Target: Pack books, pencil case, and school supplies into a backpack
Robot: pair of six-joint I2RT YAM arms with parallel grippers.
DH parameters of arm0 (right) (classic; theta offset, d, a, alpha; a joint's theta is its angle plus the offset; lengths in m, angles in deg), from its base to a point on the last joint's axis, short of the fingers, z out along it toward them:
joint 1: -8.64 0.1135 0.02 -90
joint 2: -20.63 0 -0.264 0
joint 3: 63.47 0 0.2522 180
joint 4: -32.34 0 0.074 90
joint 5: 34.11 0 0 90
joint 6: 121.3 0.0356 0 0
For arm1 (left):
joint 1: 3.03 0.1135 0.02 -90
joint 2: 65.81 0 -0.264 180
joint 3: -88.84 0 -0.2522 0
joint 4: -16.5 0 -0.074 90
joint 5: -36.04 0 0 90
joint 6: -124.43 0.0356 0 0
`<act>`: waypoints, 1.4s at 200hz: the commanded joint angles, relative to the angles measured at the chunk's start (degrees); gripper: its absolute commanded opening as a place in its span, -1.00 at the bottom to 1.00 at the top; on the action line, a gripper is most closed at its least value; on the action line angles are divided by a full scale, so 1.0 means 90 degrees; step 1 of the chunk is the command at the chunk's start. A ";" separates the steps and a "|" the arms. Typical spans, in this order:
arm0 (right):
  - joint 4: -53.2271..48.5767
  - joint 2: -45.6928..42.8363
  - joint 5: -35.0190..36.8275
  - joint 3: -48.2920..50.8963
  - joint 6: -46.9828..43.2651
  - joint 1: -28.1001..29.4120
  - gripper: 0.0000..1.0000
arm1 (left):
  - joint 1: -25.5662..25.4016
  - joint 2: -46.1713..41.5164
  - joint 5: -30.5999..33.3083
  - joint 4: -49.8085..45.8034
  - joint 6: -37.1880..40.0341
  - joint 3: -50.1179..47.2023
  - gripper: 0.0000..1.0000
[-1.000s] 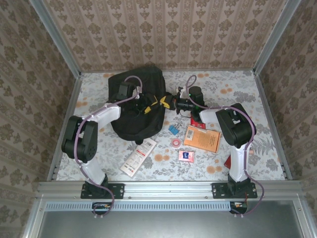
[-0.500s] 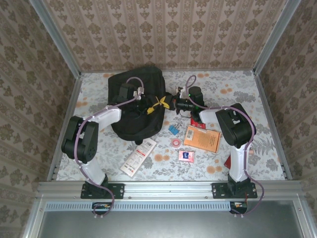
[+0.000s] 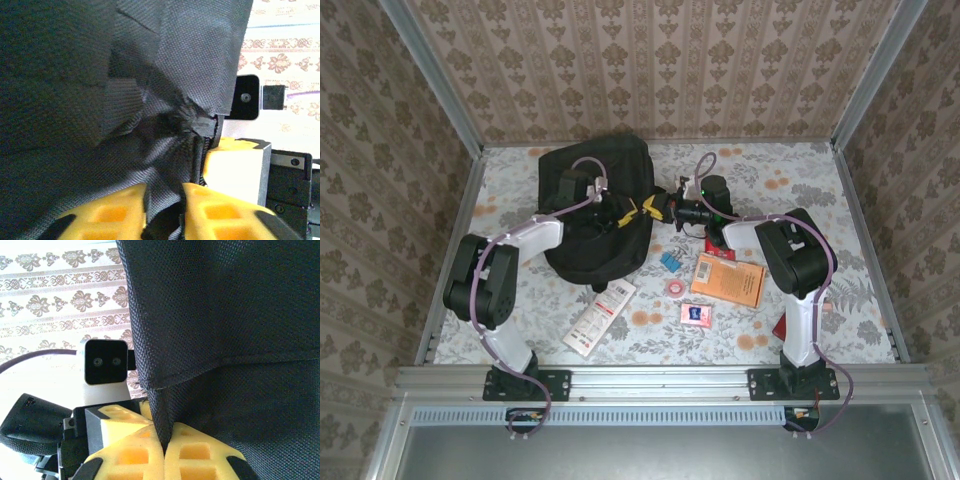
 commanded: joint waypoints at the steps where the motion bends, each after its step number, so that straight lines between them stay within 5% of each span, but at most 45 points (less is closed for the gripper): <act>1: 0.0397 0.0028 -0.0253 -0.0007 -0.0035 0.0024 -1.00 | 0.0037 -0.0274 -0.0095 0.0151 -0.0016 -0.0036 -0.65; 35: -0.0221 -0.0054 -0.0174 -0.0067 -0.0464 0.0021 -1.00 | 0.0046 -0.0326 -0.0114 0.0085 0.0044 -0.0029 -1.00; 58: -0.0810 -0.0151 -0.0059 -0.0115 -0.0849 0.0024 -1.00 | 0.0047 -0.0328 -0.0115 -0.0058 0.0170 0.0027 -1.00; 82: -0.1536 -0.0302 0.0171 -0.0162 -0.1321 0.0028 0.02 | 0.0022 -0.0347 -0.0086 -0.0333 0.0418 0.0123 -1.00; 111: -0.2822 -0.0546 0.0731 -0.0378 -0.2046 0.0011 0.42 | 0.0003 -0.0356 -0.0076 -0.0602 0.0618 0.0200 -1.00; 175: -0.5791 -0.0198 0.1450 -0.2158 -0.3182 0.0044 0.17 | -0.0023 -0.0365 -0.0034 -0.1209 0.1050 0.0464 -1.00; 217: -0.6544 0.0300 0.1580 -0.3023 -0.3373 0.0097 0.00 | -0.0055 -0.0280 -0.0030 -0.1478 0.1203 0.0718 -1.00; 280: -0.7354 0.0536 0.1930 -0.3510 -0.3707 0.0226 0.03 | -0.0092 -0.0194 -0.0047 -0.1761 0.1384 0.0942 -1.00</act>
